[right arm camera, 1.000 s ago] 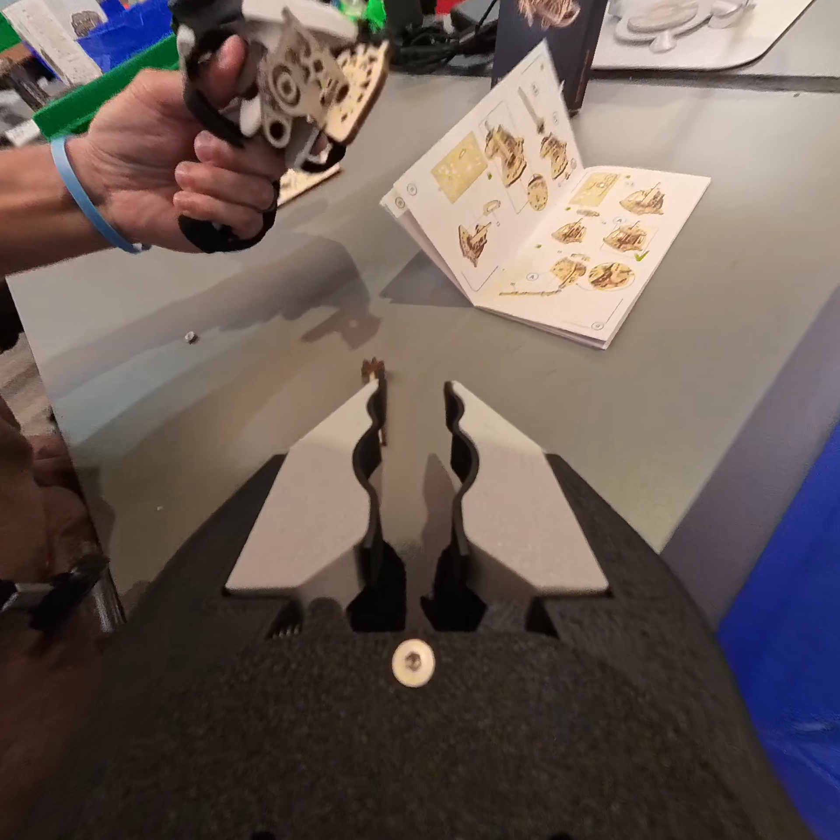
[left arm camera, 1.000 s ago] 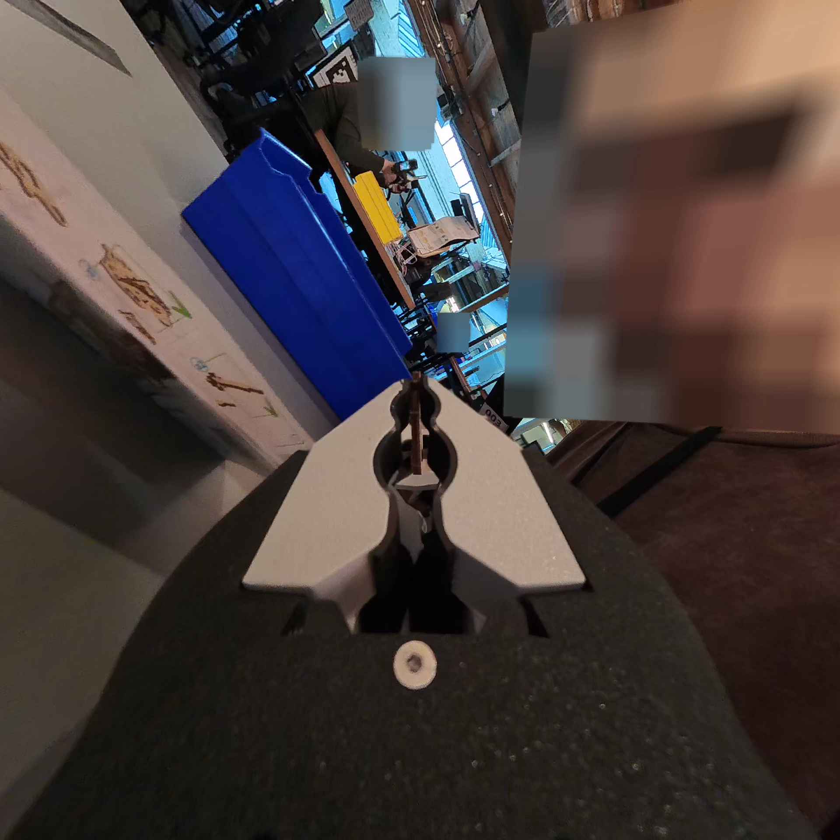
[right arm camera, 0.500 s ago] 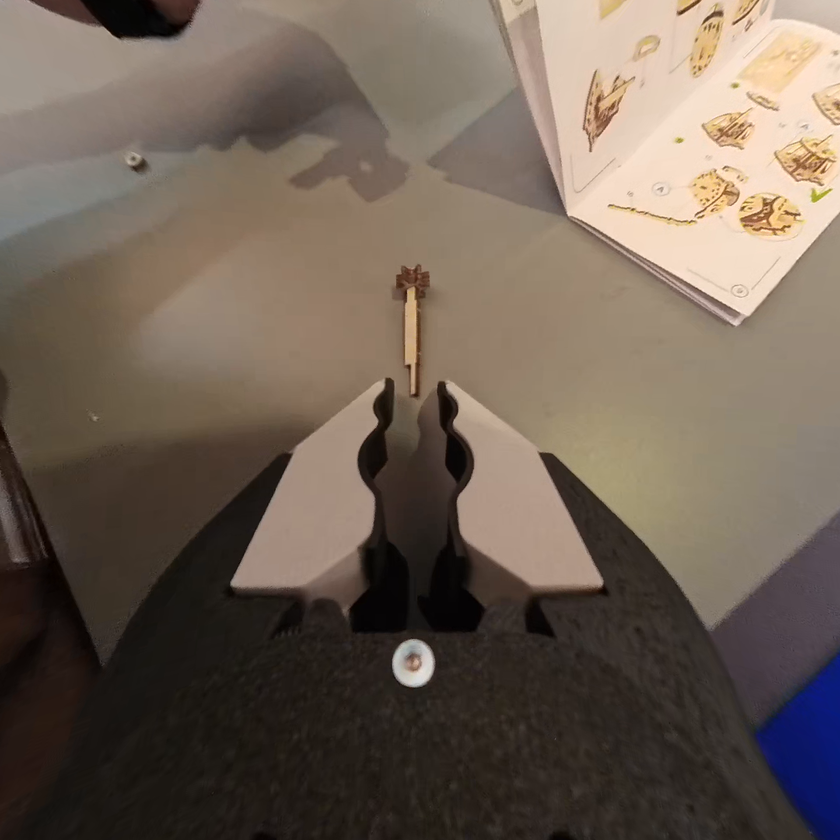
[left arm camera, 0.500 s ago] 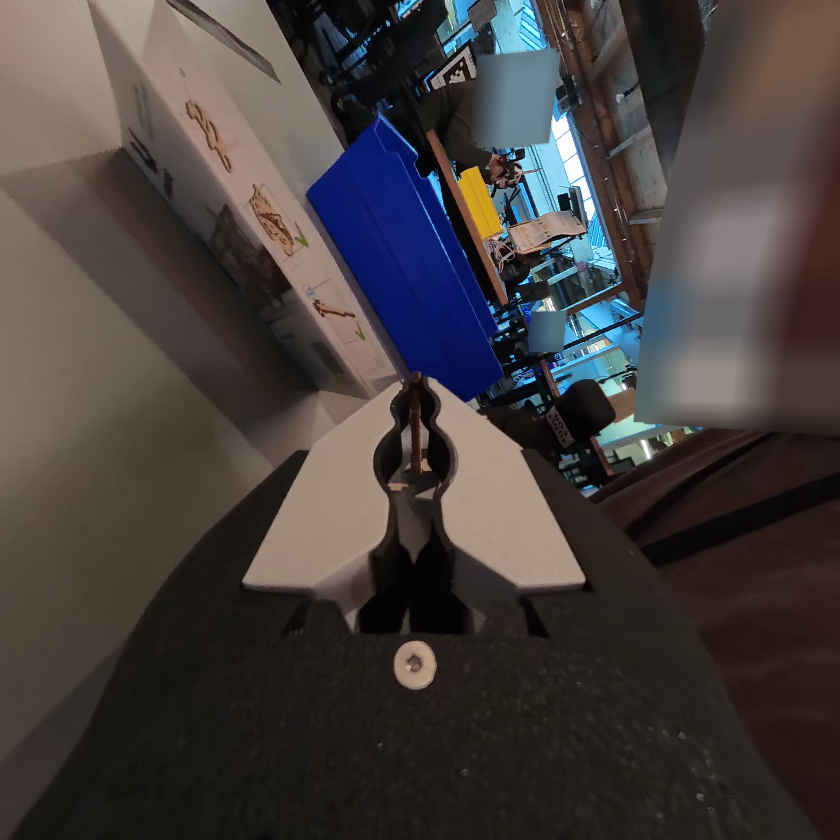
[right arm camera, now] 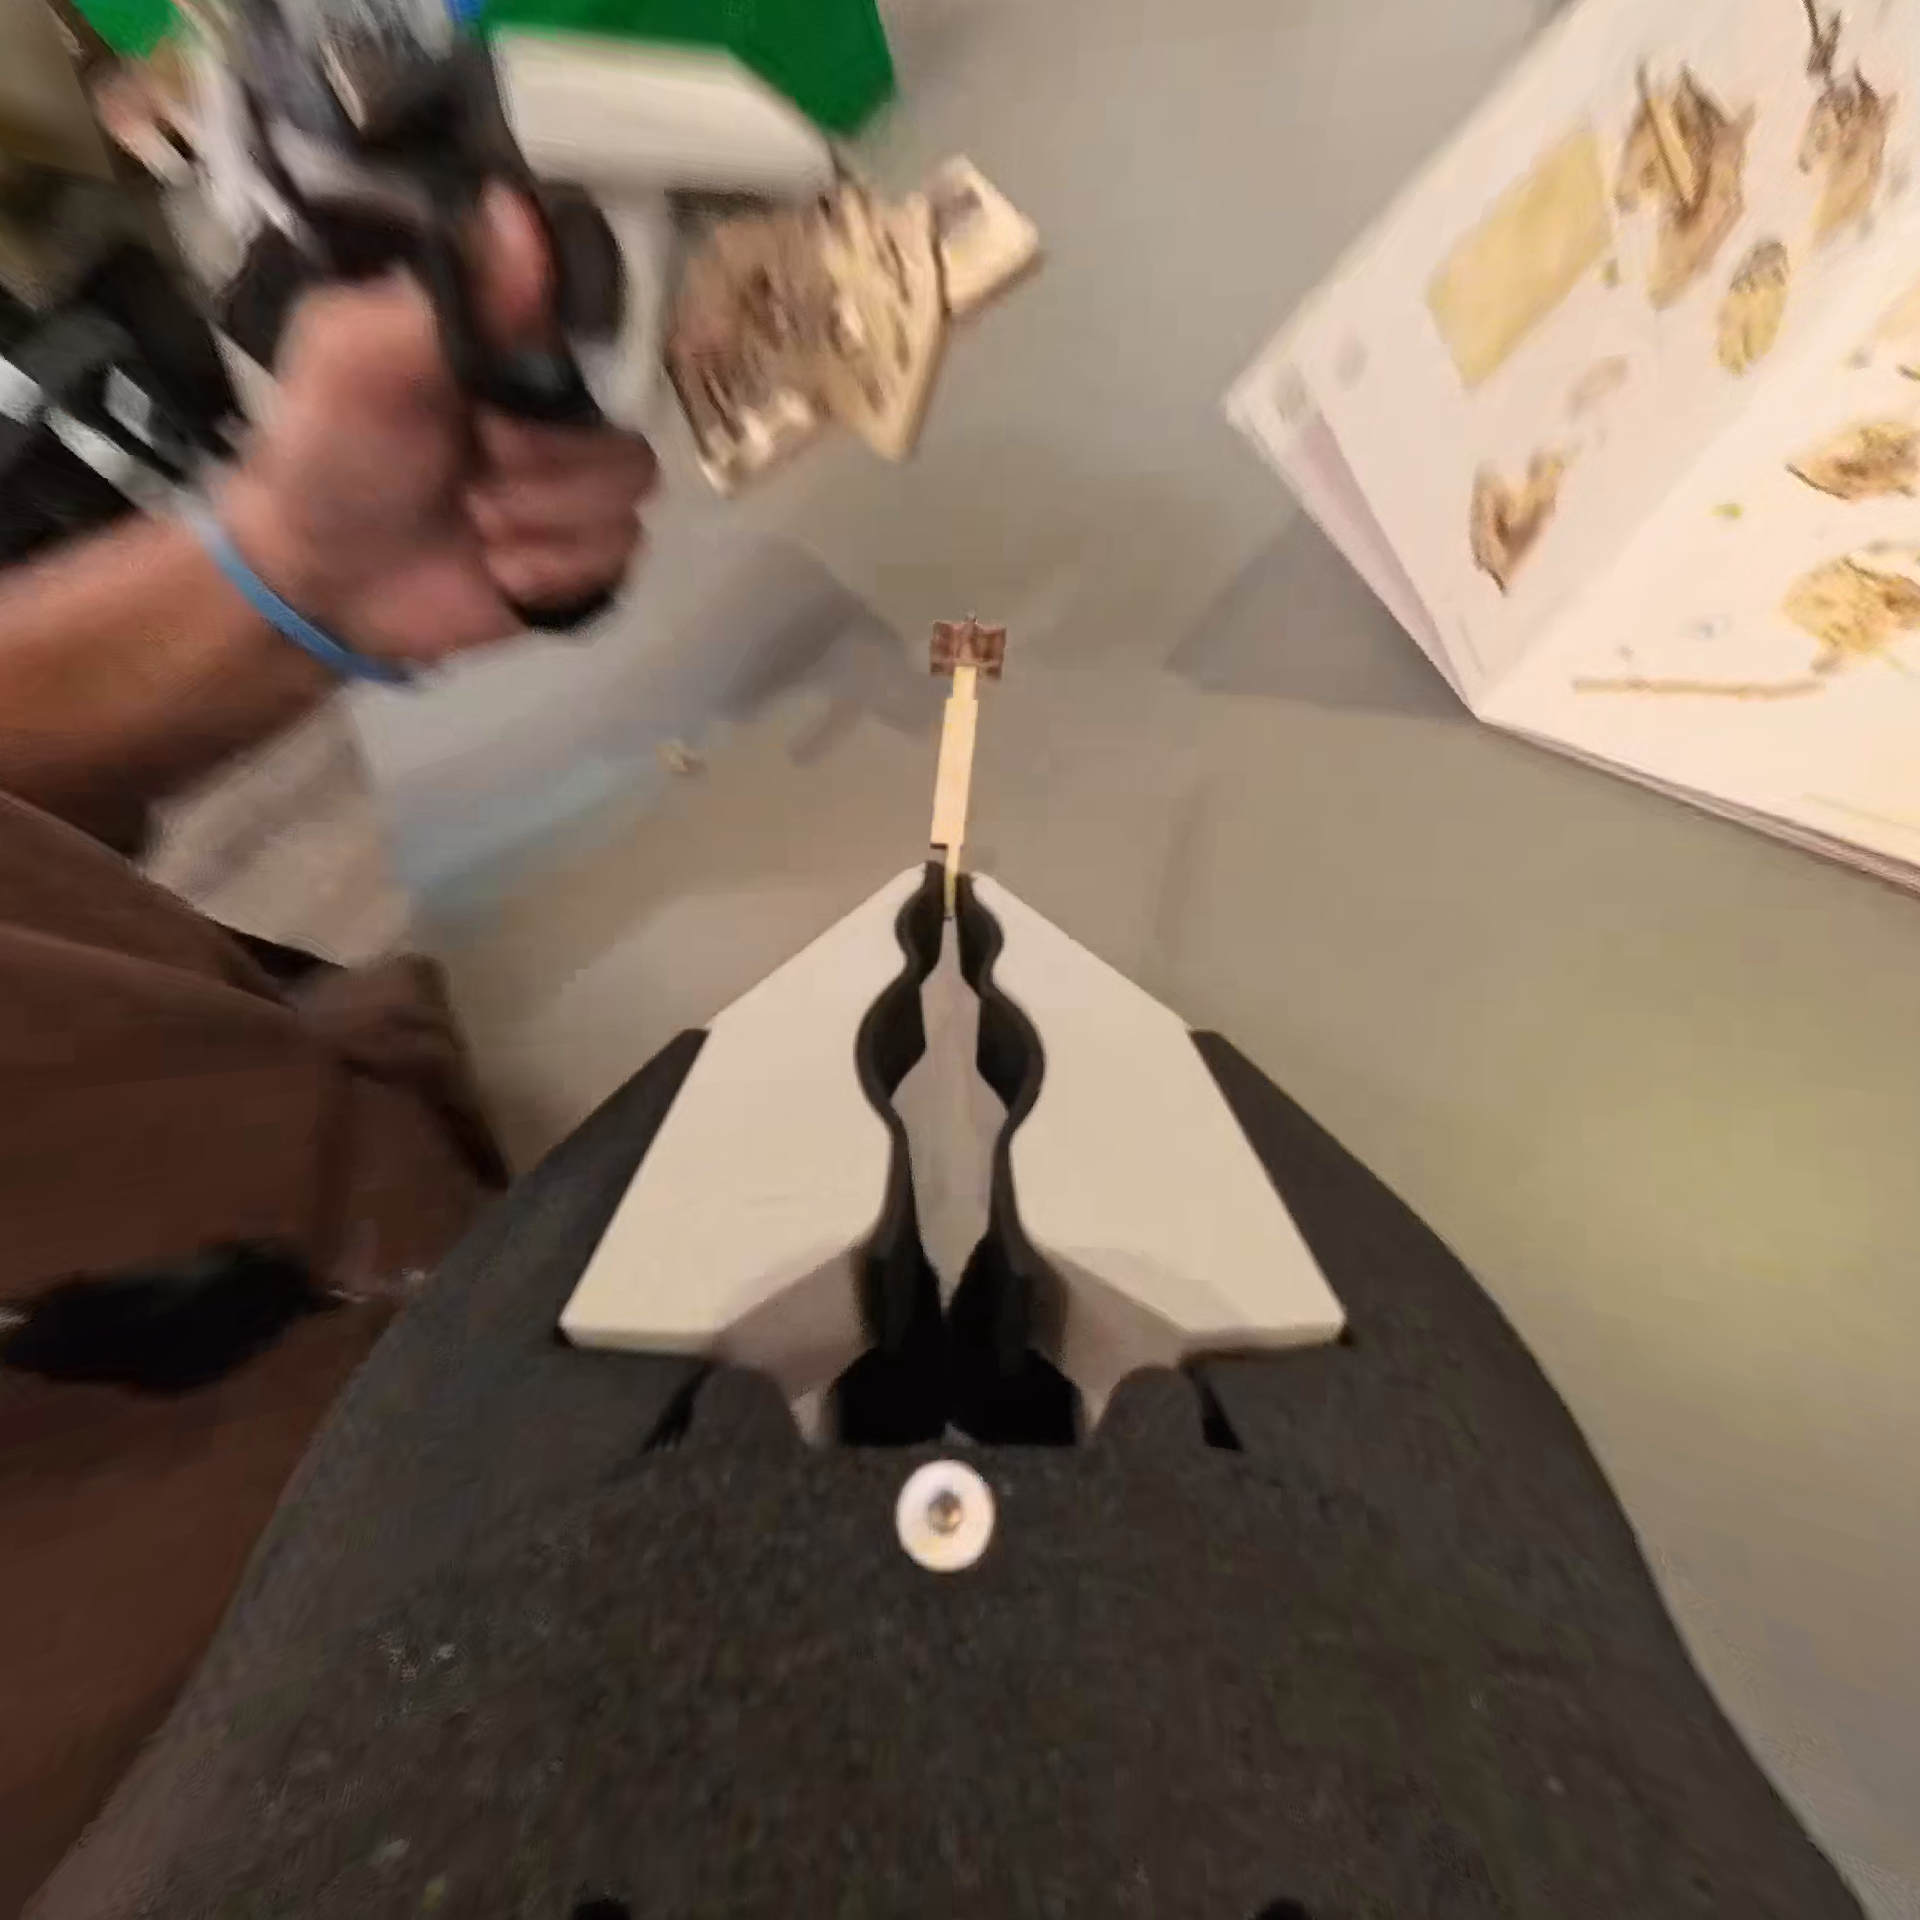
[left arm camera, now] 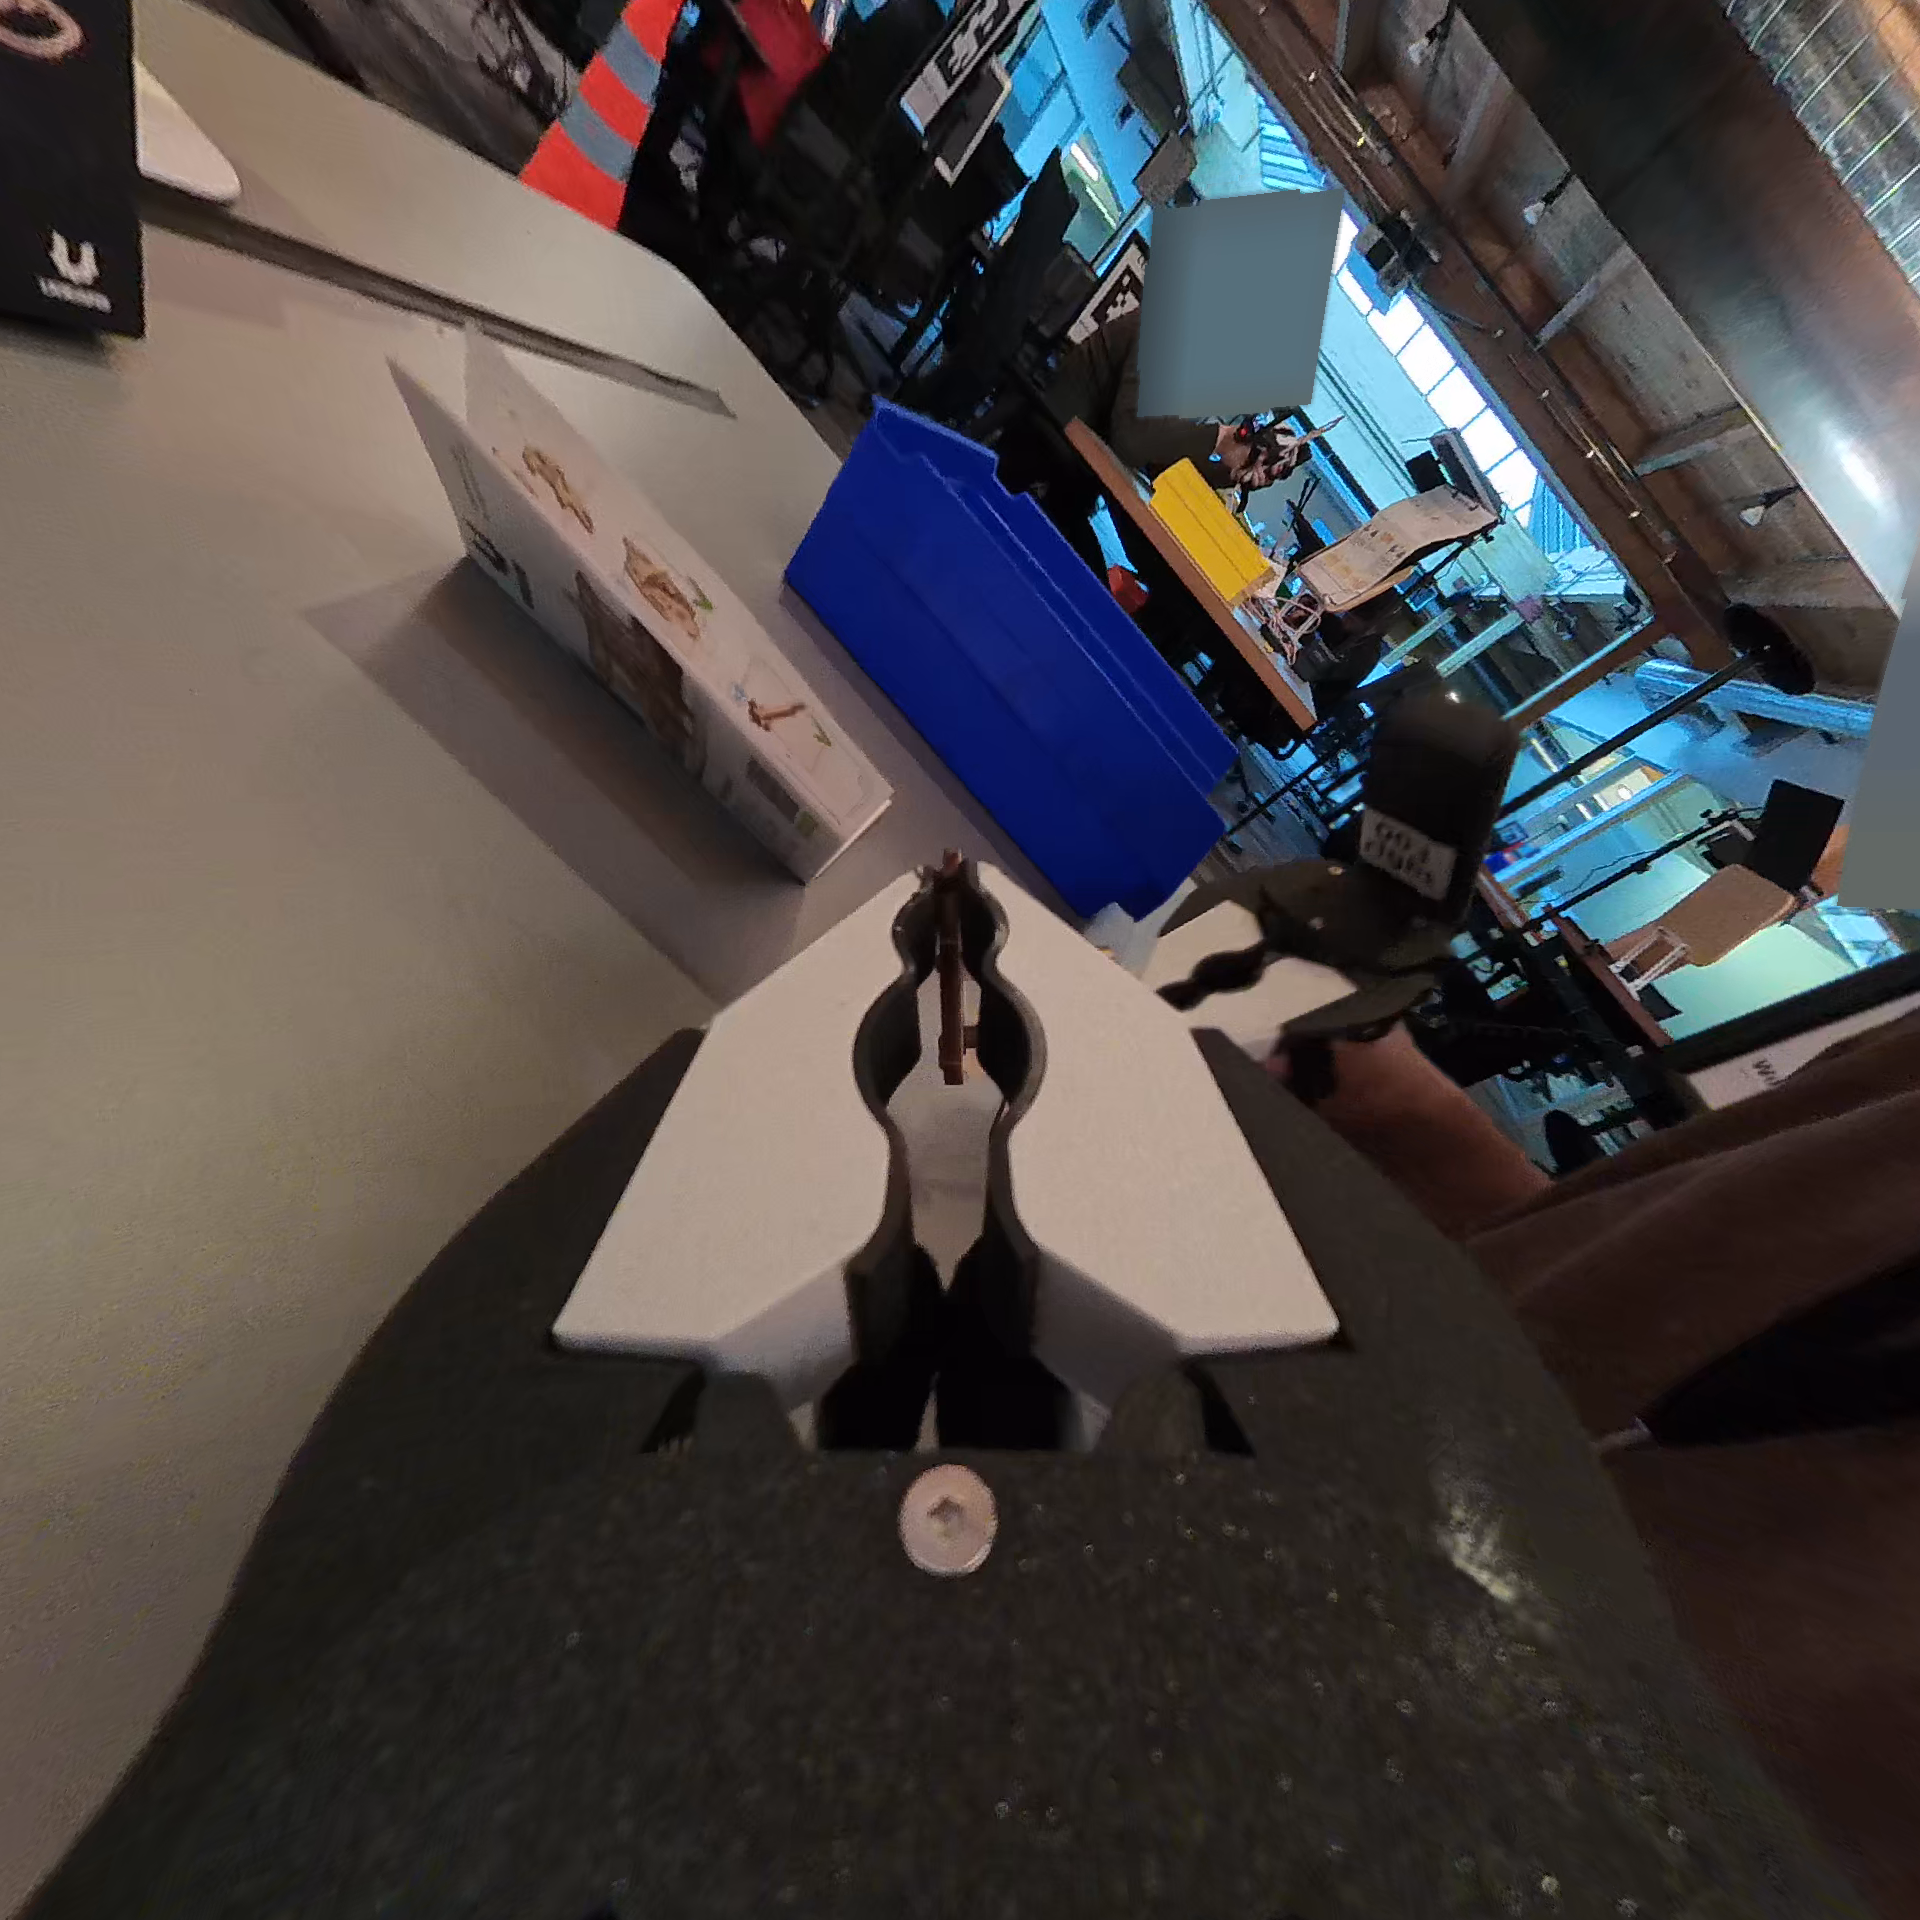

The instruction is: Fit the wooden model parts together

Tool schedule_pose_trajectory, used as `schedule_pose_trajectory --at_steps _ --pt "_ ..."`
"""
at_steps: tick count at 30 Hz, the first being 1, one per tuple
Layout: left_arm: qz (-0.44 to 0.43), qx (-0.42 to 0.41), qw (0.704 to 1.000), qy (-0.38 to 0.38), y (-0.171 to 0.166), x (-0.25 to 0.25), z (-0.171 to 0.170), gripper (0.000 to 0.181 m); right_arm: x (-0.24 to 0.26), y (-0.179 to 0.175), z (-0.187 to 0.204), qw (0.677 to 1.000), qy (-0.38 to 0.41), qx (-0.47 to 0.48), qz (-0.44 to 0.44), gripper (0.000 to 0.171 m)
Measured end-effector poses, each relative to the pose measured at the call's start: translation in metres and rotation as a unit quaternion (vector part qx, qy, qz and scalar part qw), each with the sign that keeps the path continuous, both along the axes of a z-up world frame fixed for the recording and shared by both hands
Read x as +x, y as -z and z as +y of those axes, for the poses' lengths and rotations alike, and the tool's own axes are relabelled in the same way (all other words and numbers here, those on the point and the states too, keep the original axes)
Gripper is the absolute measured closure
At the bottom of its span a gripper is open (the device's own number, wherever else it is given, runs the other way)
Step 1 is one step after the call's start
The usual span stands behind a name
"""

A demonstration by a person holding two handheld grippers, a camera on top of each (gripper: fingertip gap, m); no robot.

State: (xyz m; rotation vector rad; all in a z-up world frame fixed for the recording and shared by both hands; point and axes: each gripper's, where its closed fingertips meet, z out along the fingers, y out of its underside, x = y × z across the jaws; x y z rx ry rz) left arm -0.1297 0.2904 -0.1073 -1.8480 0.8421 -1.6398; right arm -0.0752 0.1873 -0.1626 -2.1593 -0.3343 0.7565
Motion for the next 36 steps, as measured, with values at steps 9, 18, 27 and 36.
schedule_pose_trajectory --at_steps 9,18,27,36 --pt "-0.006 0.147 0.989 0.022 -0.031 0.0 -0.038 0.181 -0.044 -0.045 -0.005 0.996 0.009 0.001 0.085 0.17" --pt "-0.047 0.094 0.994 0.03 -0.029 0.003 -0.042 0.18 -0.025 -0.051 -0.019 0.991 0.036 0.033 0.121 0.17" --pt "-0.127 -0.047 0.99 0.035 -0.028 0.016 -0.032 0.18 0.001 -0.051 -0.019 0.988 0.057 0.048 0.135 0.17" --pt "-0.127 -0.055 0.99 0.002 -0.017 0.03 -0.009 0.181 0.02 -0.04 -0.016 0.988 0.079 0.031 0.126 0.17"
